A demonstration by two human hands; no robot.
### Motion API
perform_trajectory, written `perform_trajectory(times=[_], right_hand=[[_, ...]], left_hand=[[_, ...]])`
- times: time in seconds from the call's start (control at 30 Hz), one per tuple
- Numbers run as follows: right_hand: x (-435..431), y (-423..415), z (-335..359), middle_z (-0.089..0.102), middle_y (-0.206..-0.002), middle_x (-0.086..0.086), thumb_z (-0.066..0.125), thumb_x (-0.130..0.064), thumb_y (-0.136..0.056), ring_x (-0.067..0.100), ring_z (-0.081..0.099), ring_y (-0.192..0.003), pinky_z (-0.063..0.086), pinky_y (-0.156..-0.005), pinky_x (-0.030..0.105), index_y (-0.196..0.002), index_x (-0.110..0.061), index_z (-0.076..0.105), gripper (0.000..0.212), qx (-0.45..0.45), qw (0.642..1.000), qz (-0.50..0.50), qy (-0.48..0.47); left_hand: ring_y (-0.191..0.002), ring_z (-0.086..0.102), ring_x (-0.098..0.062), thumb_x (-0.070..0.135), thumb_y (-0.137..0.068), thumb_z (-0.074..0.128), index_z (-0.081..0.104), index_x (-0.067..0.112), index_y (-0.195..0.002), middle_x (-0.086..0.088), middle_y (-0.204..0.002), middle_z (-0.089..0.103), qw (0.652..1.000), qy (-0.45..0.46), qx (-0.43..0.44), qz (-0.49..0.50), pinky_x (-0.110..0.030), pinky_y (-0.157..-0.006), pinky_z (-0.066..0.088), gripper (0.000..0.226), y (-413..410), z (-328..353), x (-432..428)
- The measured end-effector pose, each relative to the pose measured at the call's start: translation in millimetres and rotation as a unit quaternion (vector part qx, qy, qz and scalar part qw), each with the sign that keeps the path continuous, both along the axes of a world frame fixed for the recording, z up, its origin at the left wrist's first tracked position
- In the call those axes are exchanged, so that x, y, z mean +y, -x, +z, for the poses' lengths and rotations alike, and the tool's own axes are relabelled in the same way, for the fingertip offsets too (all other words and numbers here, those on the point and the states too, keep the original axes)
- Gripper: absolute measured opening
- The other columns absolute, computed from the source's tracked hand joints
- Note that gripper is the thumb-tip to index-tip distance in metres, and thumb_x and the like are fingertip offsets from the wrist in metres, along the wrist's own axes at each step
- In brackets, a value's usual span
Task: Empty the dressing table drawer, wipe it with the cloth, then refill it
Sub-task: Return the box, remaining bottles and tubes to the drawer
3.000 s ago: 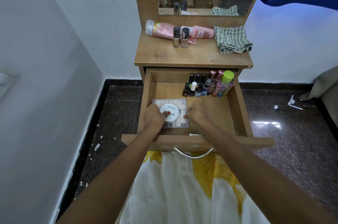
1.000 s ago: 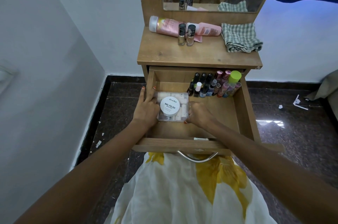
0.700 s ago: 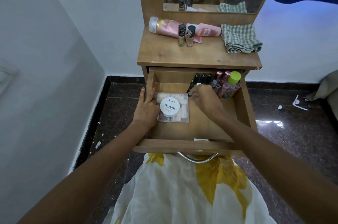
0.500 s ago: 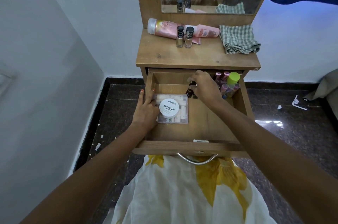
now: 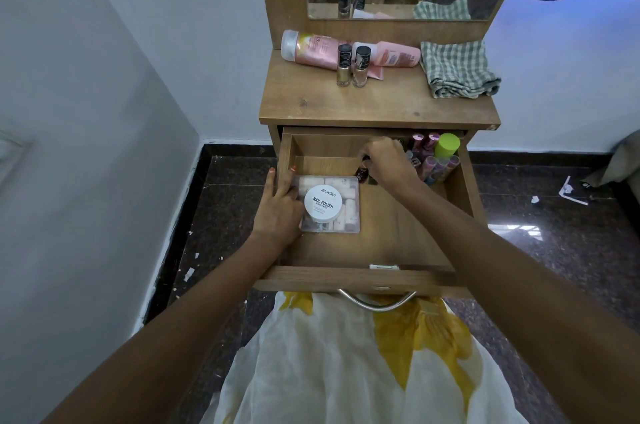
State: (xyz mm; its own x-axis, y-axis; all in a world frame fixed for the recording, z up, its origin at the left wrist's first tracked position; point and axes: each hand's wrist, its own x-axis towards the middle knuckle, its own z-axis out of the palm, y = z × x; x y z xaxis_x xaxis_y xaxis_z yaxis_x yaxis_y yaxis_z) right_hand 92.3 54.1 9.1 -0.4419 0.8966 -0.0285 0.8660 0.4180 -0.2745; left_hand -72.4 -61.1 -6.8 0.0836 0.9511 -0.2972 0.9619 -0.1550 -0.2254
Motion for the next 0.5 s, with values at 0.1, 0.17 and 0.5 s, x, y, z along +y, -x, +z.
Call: perform_trajectory(times=[0.1,0.17,0.5], right_hand=[[1.2,-2.2,-0.4,0.065,-0.107,0.017,0.053,0.001,-0.088,0.030,0.056,-0.104,0.043,-0.094,0.040,-0.101,-0.002,0.067,0.019,0.010,1.000,-0.003,0.007],[2.4,-3.9,0.2,0.065,-0.105,0.016,0.054,0.003,-0.087,0.030,0.057,-0.104,0.046,-0.093,0.039,-0.097,-0.001,0.068,0.018,0.020,1.000,-0.003,0.012],[1.3,-8.6,19.0,0.066,-0.105,0.014,0.054,0.002,-0.085,0.029,0.058,-0.102,0.043,-0.094,0.038,-0.094,-0.002,0.069,0.018,0.047,0.999,0.020,0.004]], left_hand=[[-0.146,-0.008,-0.031,0.030,-0.097,0.041,0.047,0.012,-0.133,-0.010,-0.147,0.040,1.000,0.000,0.005,0.002,-0.054,-0.114,-0.009,0.042,0.7,-2.0,-0.1],[-0.146,-0.007,-0.031,0.032,-0.096,0.042,0.048,0.012,-0.132,-0.009,-0.146,0.041,1.000,0.001,0.010,0.003,-0.055,-0.114,-0.009,0.042,0.8,-2.8,-0.1],[-0.147,-0.005,-0.029,0.038,-0.094,0.045,0.053,0.014,-0.128,-0.008,-0.147,0.040,1.000,0.002,0.010,0.001,-0.056,-0.114,-0.010,0.042,-0.7,0.0,-0.4]])
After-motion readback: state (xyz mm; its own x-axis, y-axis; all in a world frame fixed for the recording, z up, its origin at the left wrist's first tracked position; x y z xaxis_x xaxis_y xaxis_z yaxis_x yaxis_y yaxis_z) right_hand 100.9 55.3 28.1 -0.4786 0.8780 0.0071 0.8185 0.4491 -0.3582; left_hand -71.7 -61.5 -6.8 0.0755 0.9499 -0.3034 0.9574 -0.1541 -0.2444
